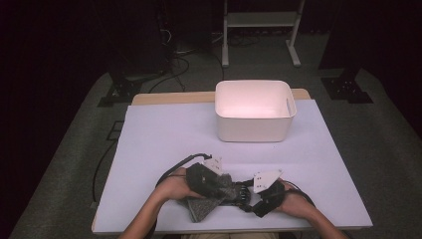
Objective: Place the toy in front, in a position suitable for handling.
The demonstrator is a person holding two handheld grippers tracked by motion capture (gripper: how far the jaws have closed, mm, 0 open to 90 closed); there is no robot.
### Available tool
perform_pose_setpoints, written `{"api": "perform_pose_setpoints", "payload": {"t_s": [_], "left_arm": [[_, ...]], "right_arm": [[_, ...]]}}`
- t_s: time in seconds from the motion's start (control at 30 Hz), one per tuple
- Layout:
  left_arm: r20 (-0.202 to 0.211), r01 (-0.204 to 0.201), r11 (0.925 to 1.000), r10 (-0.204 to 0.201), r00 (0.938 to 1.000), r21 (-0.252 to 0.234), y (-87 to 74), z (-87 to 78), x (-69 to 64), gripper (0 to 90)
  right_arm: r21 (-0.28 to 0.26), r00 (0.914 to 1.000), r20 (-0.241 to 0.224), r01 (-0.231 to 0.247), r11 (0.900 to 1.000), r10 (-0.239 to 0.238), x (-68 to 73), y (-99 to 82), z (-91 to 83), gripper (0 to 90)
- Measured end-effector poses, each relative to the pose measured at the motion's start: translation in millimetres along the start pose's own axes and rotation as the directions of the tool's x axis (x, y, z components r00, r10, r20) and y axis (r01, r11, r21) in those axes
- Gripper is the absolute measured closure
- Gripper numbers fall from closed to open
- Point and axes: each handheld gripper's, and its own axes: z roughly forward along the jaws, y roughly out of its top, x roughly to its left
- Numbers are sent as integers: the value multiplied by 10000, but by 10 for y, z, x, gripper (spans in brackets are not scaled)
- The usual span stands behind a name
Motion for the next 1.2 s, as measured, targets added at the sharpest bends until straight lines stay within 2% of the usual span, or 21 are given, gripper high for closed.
{"api": "perform_pose_setpoints", "payload": {"t_s": [0.1,0.13,0.27,0.37,0.4,0.43,0.5,0.67,0.77,0.93,1.07,1.2], "left_arm": [[-232,226,9997,-227,9995,-26,-104,-64,21,756],[-307,405,9991,-408,9987,-106,-182,-102,26,756],[-247,487,9986,-493,9985,-217,-241,-112,19,756],[-184,476,9988,-478,9987,-142,-227,-80,6,756],[-167,445,9990,-447,9989,-108,-219,-75,4,756],[-142,431,9990,-432,9990,-71,-212,-72,-3,756],[-173,340,9994,-339,9993,50,-206,-67,-19,754],[-261,327,9992,-333,9991,-227,-245,-59,-48,754],[-285,335,9991,-342,9990,-248,-250,-58,-60,753],[-384,184,9998,-184,9991,4,-215,-52,-77,753],[-354,156,9999,-155,9993,32,-211,-50,-74,753],[-270,151,9999,-149,9995,68,-204,-50,-70,753]], "right_arm": [[34,10000,-21,-82,10000,82,1,1,-2,233],[32,10000,-22,-63,10000,63,0,1,-1,233],[43,9999,-34,-169,9998,169,-3,3,2,230],[127,9995,16,-329,9994,328,1,11,0,222],[266,9982,-8,-593,9979,593,-3,25,1,209],[266,9982,-8,-593,9979,593,-3,25,1,209],[274,9949,-173,-990,9947,995,-14,39,-14,202],[177,9852,-465,-1643,9862,1650,-52,79,-97,184],[255,9825,-569,-1760,9841,1772,-66,102,-91,178],[580,9800,-730,-1811,9817,1851,-102,180,-75,166],[682,9827,-741,-1646,9840,1695,-116,204,-87,168],[784,9805,-786,-1739,9816,1800,-118,199,-100,168]]}}
